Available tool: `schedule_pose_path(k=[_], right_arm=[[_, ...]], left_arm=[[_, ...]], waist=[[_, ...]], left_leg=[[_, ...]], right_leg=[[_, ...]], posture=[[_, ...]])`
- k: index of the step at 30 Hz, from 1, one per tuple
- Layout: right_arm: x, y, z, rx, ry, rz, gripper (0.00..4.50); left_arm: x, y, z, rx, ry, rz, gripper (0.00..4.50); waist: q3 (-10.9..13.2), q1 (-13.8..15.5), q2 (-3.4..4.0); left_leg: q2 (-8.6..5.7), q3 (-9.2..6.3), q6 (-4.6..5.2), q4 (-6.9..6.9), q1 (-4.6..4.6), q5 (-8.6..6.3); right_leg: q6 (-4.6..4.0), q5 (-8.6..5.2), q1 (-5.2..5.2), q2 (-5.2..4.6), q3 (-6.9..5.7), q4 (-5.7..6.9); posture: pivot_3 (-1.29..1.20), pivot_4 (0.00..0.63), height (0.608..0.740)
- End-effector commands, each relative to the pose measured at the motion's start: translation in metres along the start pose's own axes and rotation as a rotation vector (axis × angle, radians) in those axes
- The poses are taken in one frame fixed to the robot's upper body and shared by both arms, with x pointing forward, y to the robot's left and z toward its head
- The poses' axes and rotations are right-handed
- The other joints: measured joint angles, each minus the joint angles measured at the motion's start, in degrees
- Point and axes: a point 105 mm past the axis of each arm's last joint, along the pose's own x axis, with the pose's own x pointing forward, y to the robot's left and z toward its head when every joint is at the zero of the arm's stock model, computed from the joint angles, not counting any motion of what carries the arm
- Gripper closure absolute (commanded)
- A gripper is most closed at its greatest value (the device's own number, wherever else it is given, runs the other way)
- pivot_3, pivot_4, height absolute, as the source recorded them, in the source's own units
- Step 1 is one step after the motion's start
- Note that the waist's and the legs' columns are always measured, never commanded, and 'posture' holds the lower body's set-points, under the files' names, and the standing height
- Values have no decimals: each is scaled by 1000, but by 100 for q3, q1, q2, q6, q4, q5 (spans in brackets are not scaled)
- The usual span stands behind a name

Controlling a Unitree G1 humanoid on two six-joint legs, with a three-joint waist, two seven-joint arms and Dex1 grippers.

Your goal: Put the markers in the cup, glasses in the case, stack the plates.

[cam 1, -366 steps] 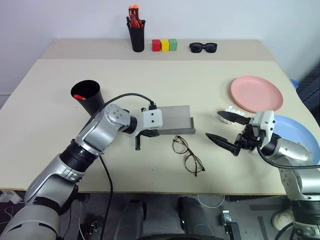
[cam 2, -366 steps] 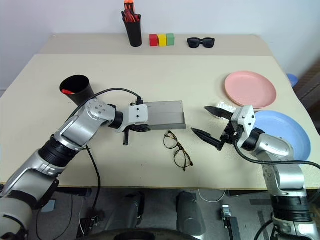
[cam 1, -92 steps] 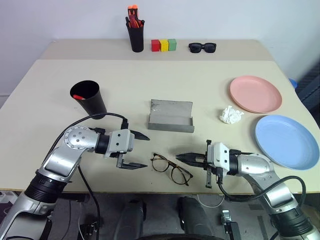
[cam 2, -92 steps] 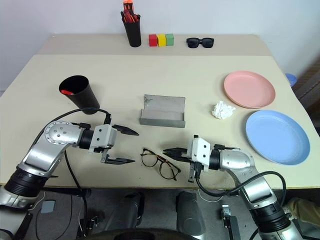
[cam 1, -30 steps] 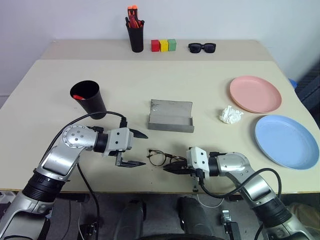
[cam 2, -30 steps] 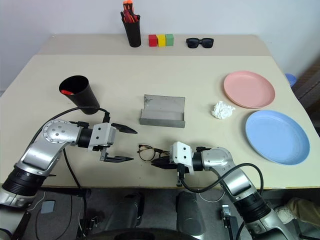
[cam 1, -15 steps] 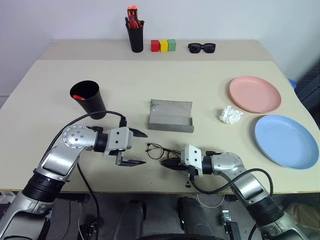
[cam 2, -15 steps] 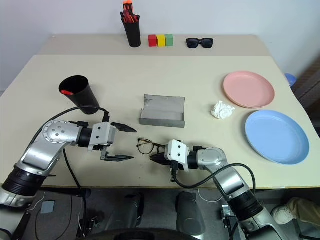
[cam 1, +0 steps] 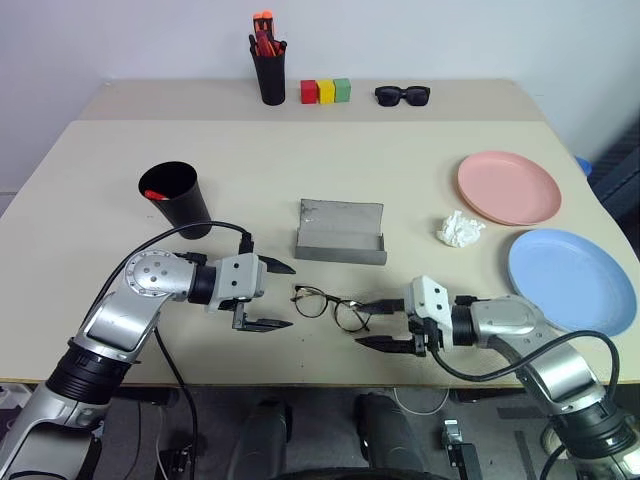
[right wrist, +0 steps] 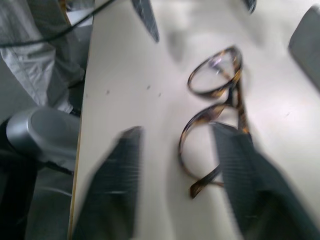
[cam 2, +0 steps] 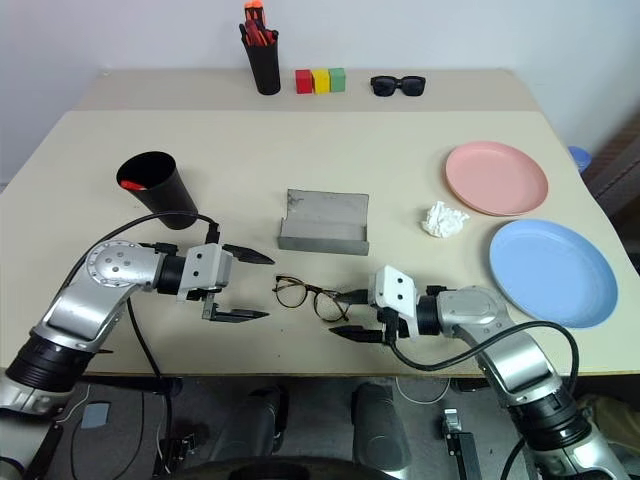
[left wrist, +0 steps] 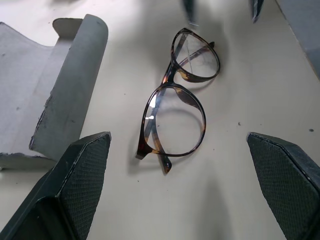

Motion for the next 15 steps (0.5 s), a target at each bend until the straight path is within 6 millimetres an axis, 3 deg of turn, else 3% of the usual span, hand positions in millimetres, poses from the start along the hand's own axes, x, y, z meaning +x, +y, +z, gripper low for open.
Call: schedule_pose_path(k=[1, 6, 9, 15], right_arm=[[-3, -14, 18, -30, -40, -4, 82], [1, -31, 25, -19, -38, 4, 29], [4, -37, 18, 19, 20, 83, 29], [10, -51, 5, 108, 121, 161, 29]], left_arm=[[-4, 2, 8, -16, -44, 53, 10], [-15, -8, 15, -71, -108, 89, 10], [-26, -20, 15, -105, -118, 85, 10], [-34, -21, 14, -105, -91, 117, 10]], waist=[[0, 4, 0], [1, -2, 0], [1, -21, 1], [1, 7, 1]], left_leg=[[0, 0, 0, 1, 0, 0], [0, -1, 1, -7, -1, -1], [0, 0, 1, -6, -2, -1], [0, 1, 1, 0, -2, -1]], right_leg=[[1, 0, 1, 0, 0, -1], [1, 0, -4, 0, -1, -2], [0, 0, -4, -2, 0, -3], [-16, -8, -2, -2, -1, -3]], posture=[[0, 150, 740], [0, 150, 740], [0, 150, 740], [0, 150, 740]])
